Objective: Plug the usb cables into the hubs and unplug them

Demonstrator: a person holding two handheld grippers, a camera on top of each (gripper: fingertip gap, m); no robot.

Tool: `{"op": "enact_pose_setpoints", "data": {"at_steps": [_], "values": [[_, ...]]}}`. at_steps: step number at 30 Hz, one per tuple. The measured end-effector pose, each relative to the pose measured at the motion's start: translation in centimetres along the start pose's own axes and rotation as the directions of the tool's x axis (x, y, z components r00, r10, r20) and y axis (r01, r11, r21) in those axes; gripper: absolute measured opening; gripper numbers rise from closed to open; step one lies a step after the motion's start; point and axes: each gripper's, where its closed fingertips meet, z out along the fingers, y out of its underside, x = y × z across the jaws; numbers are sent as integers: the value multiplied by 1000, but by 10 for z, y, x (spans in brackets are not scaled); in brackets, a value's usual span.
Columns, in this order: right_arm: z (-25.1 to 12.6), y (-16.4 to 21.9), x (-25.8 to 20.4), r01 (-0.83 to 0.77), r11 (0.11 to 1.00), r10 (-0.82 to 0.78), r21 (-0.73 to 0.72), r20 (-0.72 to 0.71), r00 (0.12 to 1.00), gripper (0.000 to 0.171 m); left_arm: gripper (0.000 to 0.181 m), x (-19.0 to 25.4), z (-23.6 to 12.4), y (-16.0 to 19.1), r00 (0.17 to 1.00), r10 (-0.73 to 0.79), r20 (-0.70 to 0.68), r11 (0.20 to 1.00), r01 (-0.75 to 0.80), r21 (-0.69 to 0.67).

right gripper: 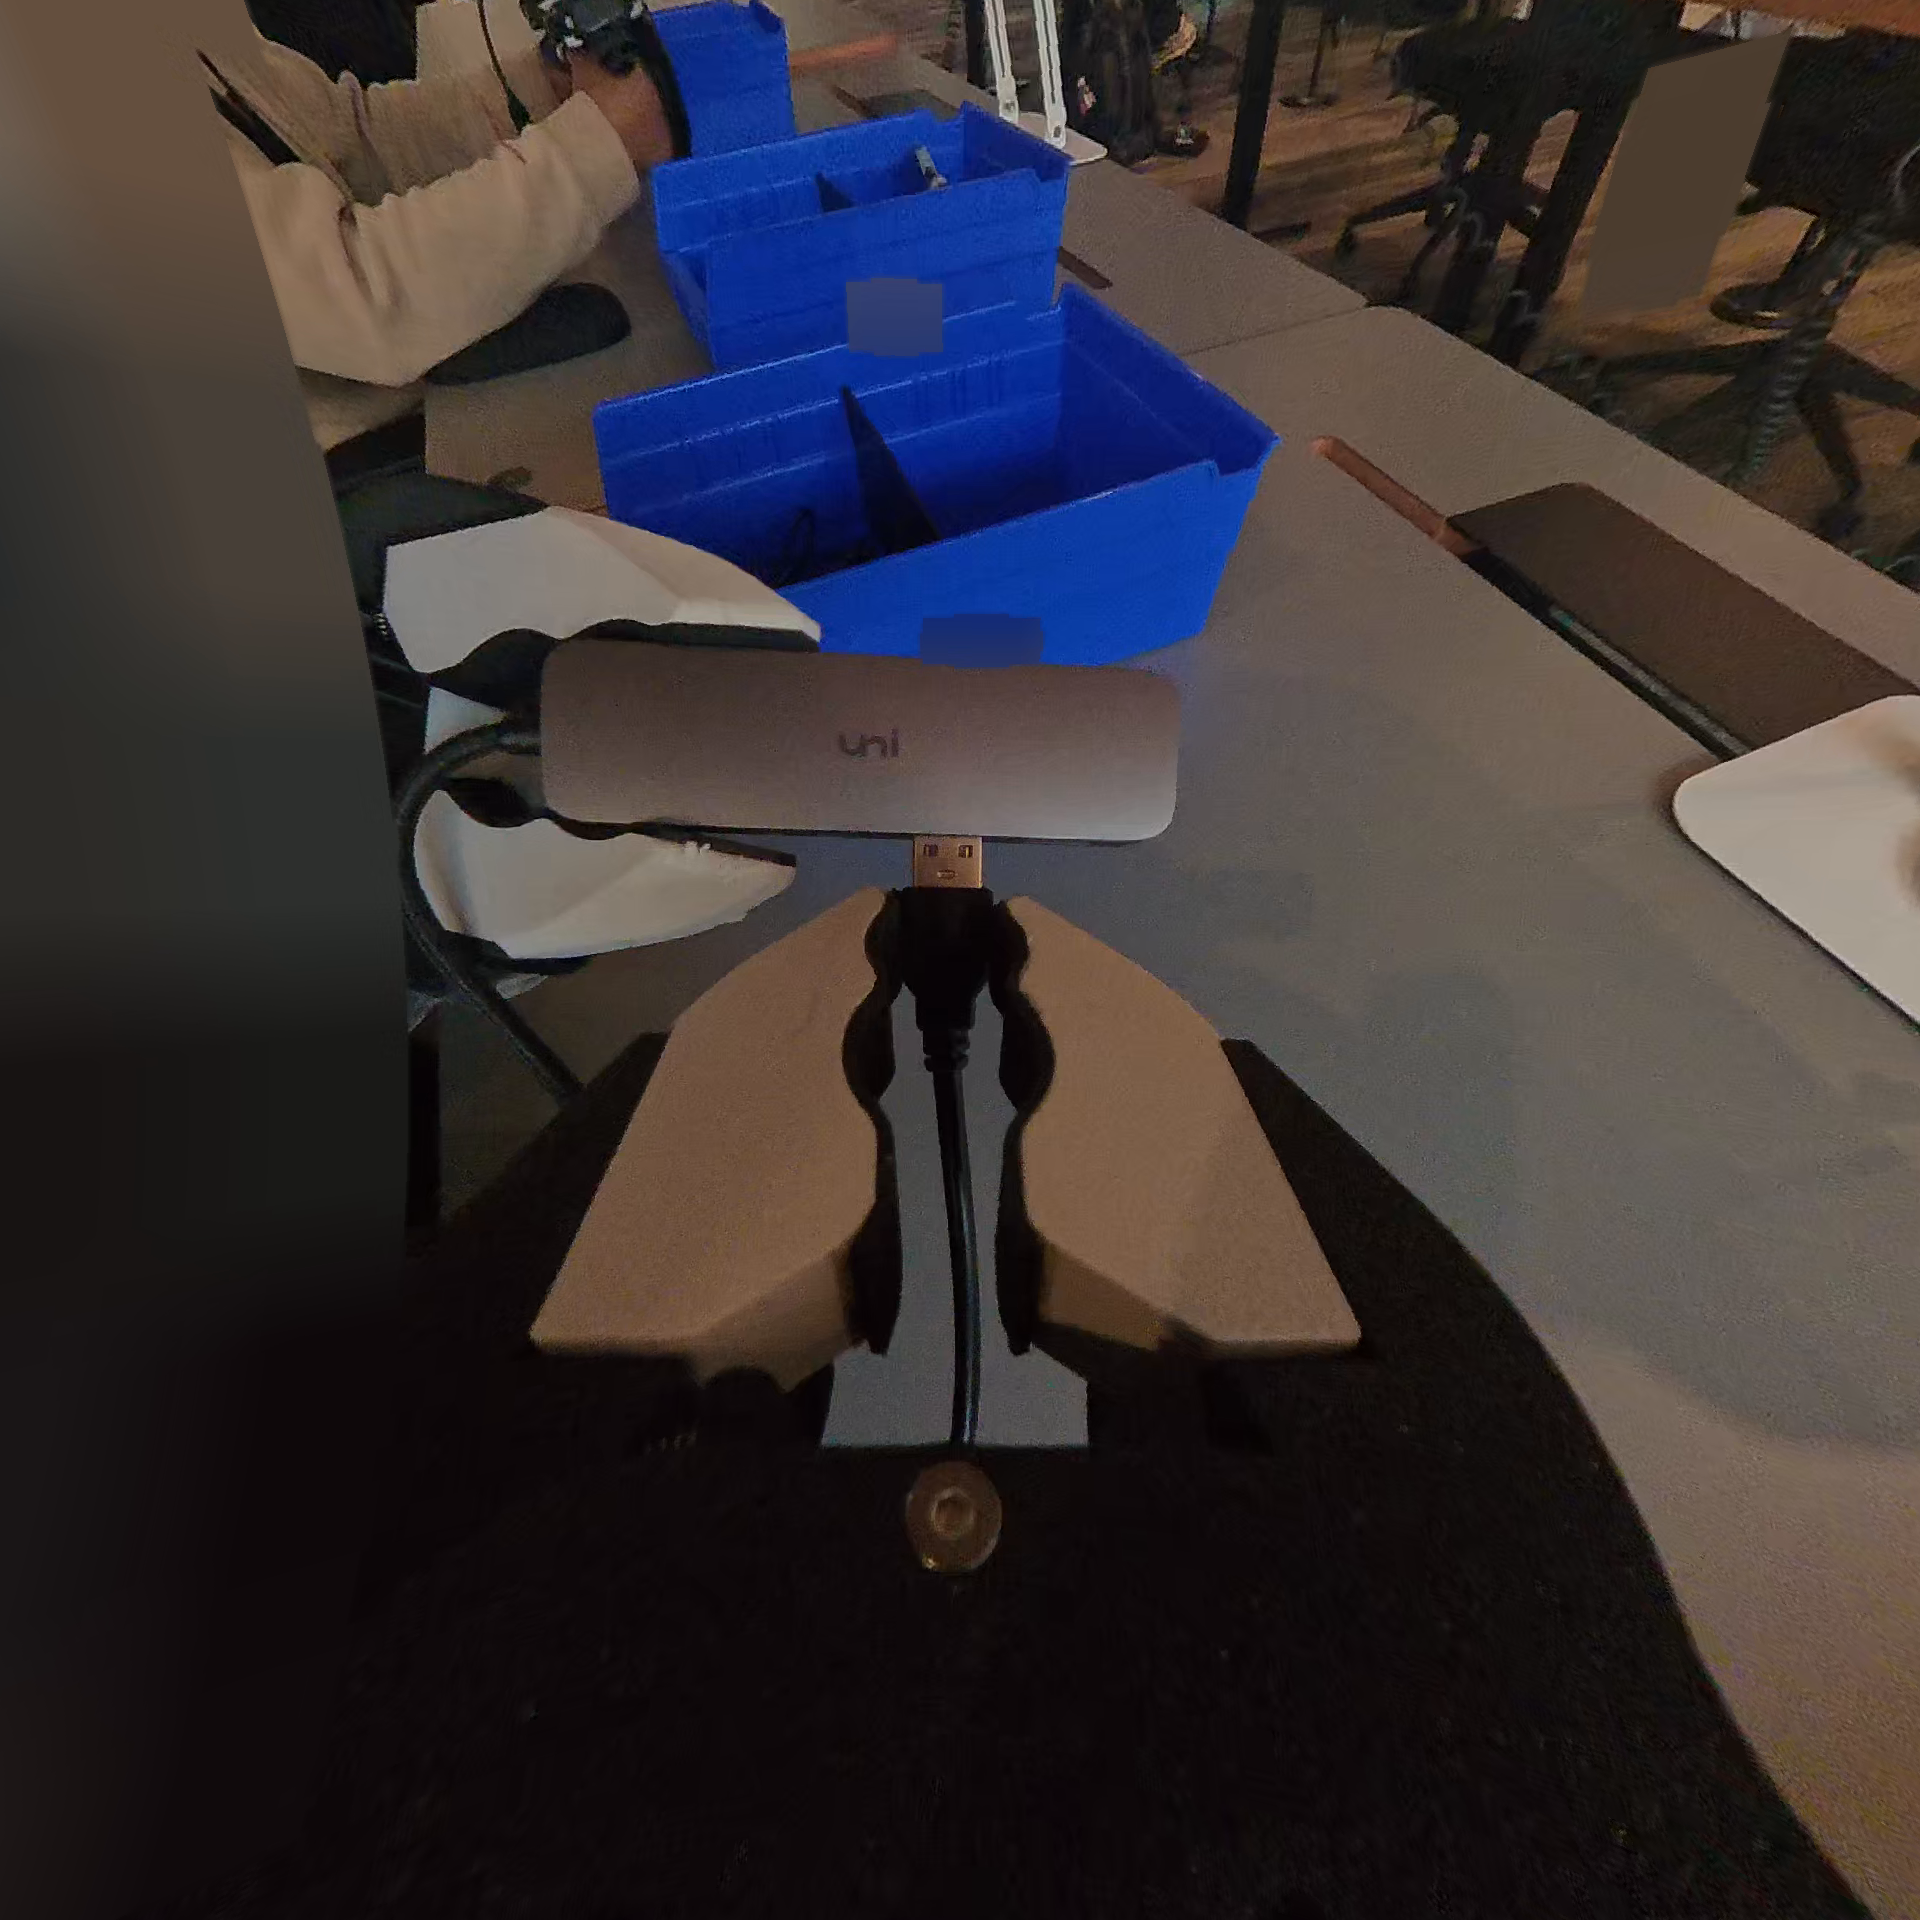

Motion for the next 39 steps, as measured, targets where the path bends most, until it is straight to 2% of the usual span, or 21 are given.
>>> {"op": "enact_pose_setpoints", "data": {"at_steps": [5,9,12,20,22,24,26,28,31,34,35,36,39], "values": [[3,4,1,32,999,-32,33,-13,999,14,35,3,-1,5,999,-19,-41,1000,18,-4],[6,6,3,58,995,-54,81,-54,997,14,36,5,0,9,999,10,-45,1000,-11,-21],[10,14,2,61,994,-57,88,-53,997,13,36,12,-2,13,992,61,-108,997,-67,-50],[14,15,-7,36,990,-44,139,52,998,13,37,13,-11,15,979,32,-199,998,-40,-38],[14,13,-6,33,990,-40,140,47,998,13,37,12,-11,18,981,28,-194,998,-37,-45],[14,8,-5,-21,983,10,185,61,998,11,39,10,-9,11,986,-29,-166,1000,29,-5],[18,14,-1,-13,985,7,171,38,999,13,39,13,-6,17,984,-1,-177,998,-9,-58],[20,14,-1,-10,984,5,176,32,999,11,39,15,-5,14,984,-51,-173,998,46,-32],[22,14,2,0,985,-4,175,22,1000,11,40,15,-3,18,984,-17,-178,998,6,-65],[13,2,6,6,972,-10,234,15,1000,13,36,2,-7,37,987,-80,-141,989,61,-134],[11,0,5,7,973,-12,229,22,1000,14,36,2,-7,37,984,-108,-142,989,91,-121],[11,-2,5,17,975,-20,221,11,1000,14,36,-1,-7,32,987,-106,-124,992,97,-77],[13,0,8,53,983,-52,175,-14,999,14,36,-1,-3,31,992,-45,-118,995,34,-94]]}}
